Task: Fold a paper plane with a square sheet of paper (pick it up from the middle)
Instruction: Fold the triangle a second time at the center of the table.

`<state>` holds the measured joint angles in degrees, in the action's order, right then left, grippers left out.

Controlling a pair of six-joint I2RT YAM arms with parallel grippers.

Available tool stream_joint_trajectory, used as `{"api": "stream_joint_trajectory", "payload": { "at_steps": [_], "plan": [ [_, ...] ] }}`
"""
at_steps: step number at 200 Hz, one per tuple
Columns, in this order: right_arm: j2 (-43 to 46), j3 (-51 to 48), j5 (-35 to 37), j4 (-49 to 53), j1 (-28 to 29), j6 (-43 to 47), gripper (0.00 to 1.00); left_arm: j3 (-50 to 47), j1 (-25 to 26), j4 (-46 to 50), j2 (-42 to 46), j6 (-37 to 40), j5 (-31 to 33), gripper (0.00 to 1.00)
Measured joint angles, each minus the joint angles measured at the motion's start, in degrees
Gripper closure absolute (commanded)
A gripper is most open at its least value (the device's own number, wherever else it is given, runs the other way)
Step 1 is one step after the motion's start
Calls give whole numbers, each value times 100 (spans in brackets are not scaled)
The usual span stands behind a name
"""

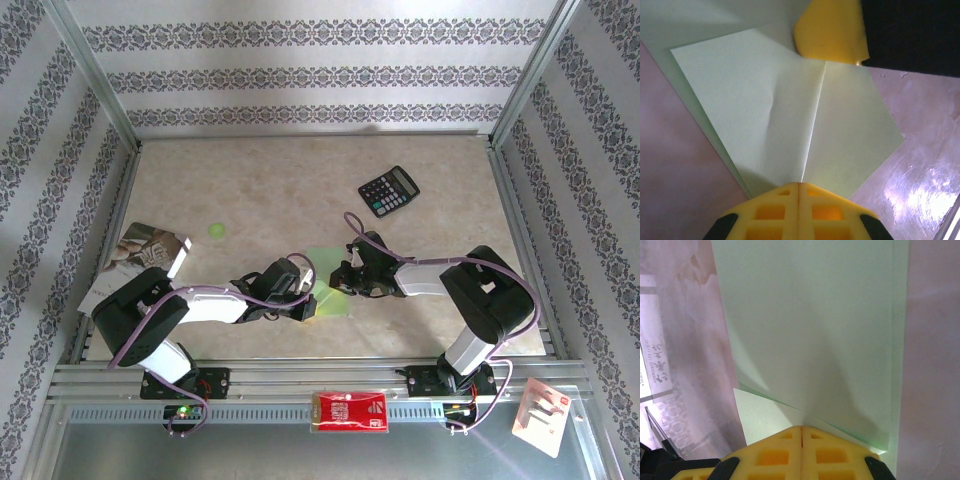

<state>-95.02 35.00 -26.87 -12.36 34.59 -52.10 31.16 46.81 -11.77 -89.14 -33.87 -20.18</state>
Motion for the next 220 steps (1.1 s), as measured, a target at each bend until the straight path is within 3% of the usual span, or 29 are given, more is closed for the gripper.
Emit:
{"api": "stream_joint_trajectory", "payload": {
  "at_steps": [70, 83, 106, 164, 220],
  "plan": [
    [-13, -203, -109, -413, -37, 24, 100, 50, 0, 1060, 656, -98, 208, 80],
    [-13, -219, -122, -446, -37, 24, 100, 109, 0, 1134, 826, -133, 203, 82],
    [-13, -221, -127, -457, -37, 24, 100, 367, 0, 1121, 894, -234, 129, 100],
    [-13, -254, -127, -520, -37, 24, 100, 1303, 0, 909, -273, -374, -348, 100],
    [-13, -256, -131, -525, -48, 24, 100, 1403, -39, 857, -728, -492, -549, 100]
  ]
}}
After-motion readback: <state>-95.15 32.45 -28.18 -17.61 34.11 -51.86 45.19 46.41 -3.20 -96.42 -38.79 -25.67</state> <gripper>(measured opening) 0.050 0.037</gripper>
